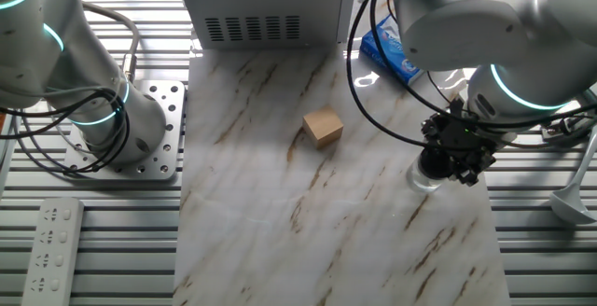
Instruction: Unscrew the lid from the jar
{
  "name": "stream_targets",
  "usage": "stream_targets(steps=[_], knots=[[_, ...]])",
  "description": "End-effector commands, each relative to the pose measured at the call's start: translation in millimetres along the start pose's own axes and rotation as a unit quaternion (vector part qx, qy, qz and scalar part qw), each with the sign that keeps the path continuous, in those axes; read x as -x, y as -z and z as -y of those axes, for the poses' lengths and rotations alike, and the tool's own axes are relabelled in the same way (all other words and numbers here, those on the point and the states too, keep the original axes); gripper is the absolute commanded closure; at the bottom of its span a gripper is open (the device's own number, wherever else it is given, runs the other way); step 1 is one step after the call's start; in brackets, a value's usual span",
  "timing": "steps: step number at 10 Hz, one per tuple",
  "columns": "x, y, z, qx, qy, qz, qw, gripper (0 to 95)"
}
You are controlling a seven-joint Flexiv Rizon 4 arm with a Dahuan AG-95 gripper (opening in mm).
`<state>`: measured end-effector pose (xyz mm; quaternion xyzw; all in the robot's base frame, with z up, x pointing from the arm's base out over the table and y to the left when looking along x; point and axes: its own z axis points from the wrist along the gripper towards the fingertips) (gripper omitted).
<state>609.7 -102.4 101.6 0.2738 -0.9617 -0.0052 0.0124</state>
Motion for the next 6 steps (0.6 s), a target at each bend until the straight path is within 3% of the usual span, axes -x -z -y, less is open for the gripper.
stream_targets(steps=[1, 6], knots=[[0.2, -1.1, -0.2, 0.001, 0.007, 0.001, 1.0, 38.0], [0.3, -0.9, -0.1, -0.002, 0.04, 0.004, 0.9992, 38.0]])
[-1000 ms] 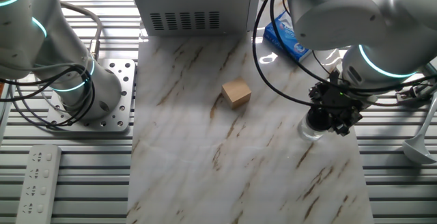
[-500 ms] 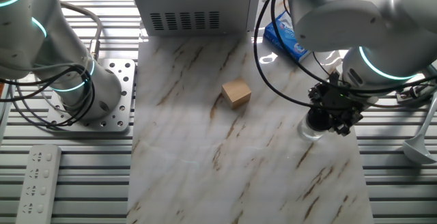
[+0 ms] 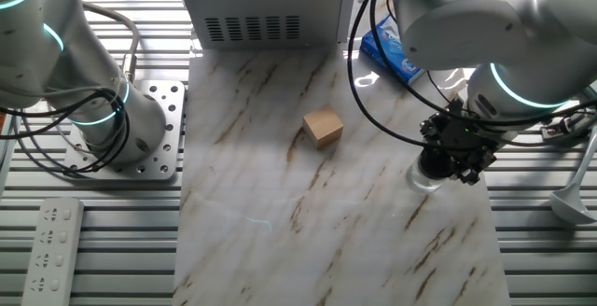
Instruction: Unscrew the lid from the jar
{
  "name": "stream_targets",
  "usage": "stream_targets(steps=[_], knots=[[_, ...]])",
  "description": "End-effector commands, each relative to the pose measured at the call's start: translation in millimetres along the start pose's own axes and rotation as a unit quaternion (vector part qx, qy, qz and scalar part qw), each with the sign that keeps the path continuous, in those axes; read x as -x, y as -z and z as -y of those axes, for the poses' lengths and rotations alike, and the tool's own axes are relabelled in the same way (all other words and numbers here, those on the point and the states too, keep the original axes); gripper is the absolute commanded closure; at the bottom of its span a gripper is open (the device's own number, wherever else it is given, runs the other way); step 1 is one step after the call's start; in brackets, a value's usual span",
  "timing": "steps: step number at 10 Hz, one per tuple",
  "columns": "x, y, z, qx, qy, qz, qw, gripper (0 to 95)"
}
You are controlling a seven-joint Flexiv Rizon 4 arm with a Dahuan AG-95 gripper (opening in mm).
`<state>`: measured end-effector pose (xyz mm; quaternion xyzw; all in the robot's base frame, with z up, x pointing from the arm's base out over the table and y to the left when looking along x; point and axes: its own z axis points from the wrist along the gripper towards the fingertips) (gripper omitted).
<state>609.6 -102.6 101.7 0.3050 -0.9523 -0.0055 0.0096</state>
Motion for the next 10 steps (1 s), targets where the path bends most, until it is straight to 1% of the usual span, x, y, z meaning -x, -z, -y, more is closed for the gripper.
stream_targets(steps=[1, 4, 6, 8, 10], knots=[[0.5, -1.0, -0.2, -0.001, 0.015, 0.001, 0.9999, 38.0], [0.5, -0.9, -0.2, -0.002, 0.023, 0.002, 0.9997, 38.0], [0.5, -1.0, -0.2, 0.001, 0.028, -0.006, 0.9996, 38.0], [0.5, -1.0, -0.2, -0.002, 0.032, -0.01, 0.9994, 38.0], [0.4, -1.0, -0.2, 0.0, 0.034, -0.013, 0.9994, 38.0]])
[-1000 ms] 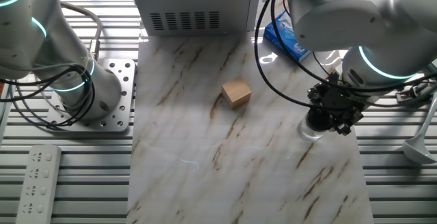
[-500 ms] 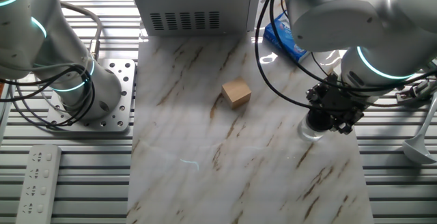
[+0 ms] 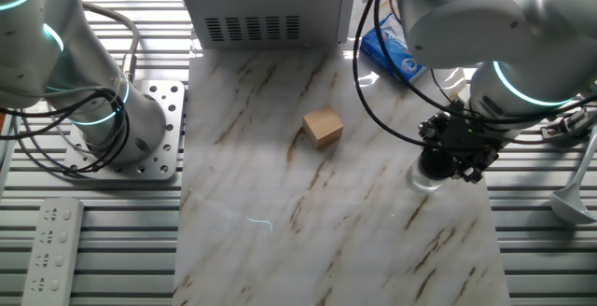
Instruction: Unscrew the lid from the jar
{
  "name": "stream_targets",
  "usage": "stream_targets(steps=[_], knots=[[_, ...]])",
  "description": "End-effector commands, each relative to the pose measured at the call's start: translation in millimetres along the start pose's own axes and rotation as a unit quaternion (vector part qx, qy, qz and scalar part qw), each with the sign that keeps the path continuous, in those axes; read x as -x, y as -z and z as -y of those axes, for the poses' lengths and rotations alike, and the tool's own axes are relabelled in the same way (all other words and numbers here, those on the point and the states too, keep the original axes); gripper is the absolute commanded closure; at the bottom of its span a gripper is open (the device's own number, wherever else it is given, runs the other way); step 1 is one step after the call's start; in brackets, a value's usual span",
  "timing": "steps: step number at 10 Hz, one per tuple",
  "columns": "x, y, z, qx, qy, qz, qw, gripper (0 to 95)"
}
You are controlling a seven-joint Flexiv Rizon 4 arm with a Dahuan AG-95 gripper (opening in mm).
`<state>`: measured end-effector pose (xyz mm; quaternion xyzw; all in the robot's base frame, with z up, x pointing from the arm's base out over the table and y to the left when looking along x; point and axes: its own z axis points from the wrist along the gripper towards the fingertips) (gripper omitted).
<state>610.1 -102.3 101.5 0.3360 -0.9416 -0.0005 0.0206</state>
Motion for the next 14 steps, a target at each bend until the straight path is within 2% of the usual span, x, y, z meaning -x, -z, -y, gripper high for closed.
stream_targets(steps=[1, 4, 5, 10, 14], knots=[[-0.1, -0.8, -0.3, 0.001, 0.002, 0.0, 1.0, 38.0], [-0.1, -0.8, -0.3, -0.001, 0.02, -0.001, 0.9998, 38.0], [-0.1, -0.8, -0.3, -0.001, 0.025, -0.001, 0.9997, 57.0], [-0.1, -0.8, -0.3, -0.007, 0.086, -0.004, 0.9963, 57.0], [0.1, 0.2, -0.2, -0.004, 0.101, -0.007, 0.9949, 57.0]])
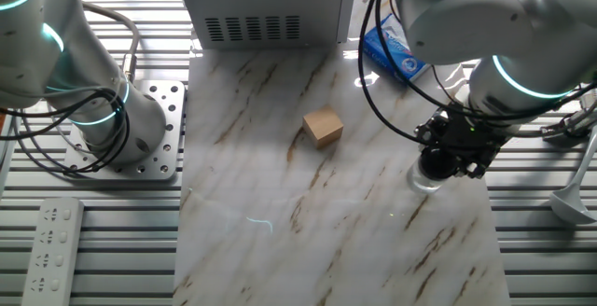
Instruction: Unscrew the lid from the jar
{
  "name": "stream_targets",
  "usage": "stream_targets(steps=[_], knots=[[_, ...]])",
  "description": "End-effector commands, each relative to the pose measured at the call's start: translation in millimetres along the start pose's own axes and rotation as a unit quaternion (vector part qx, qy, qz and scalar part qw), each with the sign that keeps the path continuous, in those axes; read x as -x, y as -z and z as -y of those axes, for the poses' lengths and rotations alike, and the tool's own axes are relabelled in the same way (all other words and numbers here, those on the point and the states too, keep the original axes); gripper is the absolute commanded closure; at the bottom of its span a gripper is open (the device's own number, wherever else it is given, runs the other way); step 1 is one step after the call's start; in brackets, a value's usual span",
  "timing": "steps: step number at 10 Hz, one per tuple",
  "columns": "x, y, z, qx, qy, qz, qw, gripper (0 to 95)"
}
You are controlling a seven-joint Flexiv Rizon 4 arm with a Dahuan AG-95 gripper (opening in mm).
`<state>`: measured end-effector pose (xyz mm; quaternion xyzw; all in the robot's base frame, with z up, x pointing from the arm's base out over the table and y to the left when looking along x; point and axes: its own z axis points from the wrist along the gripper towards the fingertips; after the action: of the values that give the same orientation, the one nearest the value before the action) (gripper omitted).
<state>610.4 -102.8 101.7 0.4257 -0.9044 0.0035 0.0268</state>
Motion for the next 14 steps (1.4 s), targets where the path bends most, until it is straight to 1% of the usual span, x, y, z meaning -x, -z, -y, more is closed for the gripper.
stream_targets(steps=[1, 3, 6, 8, 9, 10, 13, 14], knots=[[0.3, 0.1, -0.7, 0.0, 0.013, 0.001, 0.9999, 57.0], [0.3, 0.2, -0.7, -0.003, 0.033, 0.001, 0.9994, 57.0], [0.3, 0.2, -0.7, -0.011, 0.073, 0.005, 0.9973, 57.0], [0.3, 0.2, -0.6, -0.011, 0.098, 0.01, 0.9951, 57.0], [0.3, 0.2, -0.6, -0.01, 0.125, 0.013, 0.9921, 57.0], [0.3, 0.2, -0.6, -0.009, 0.139, 0.013, 0.9902, 57.0], [0.6, -0.3, -0.5, -0.009, 0.174, 0.011, 0.9846, 57.0], [0.5, -0.3, -0.6, -0.01, 0.179, 0.01, 0.9838, 57.0]])
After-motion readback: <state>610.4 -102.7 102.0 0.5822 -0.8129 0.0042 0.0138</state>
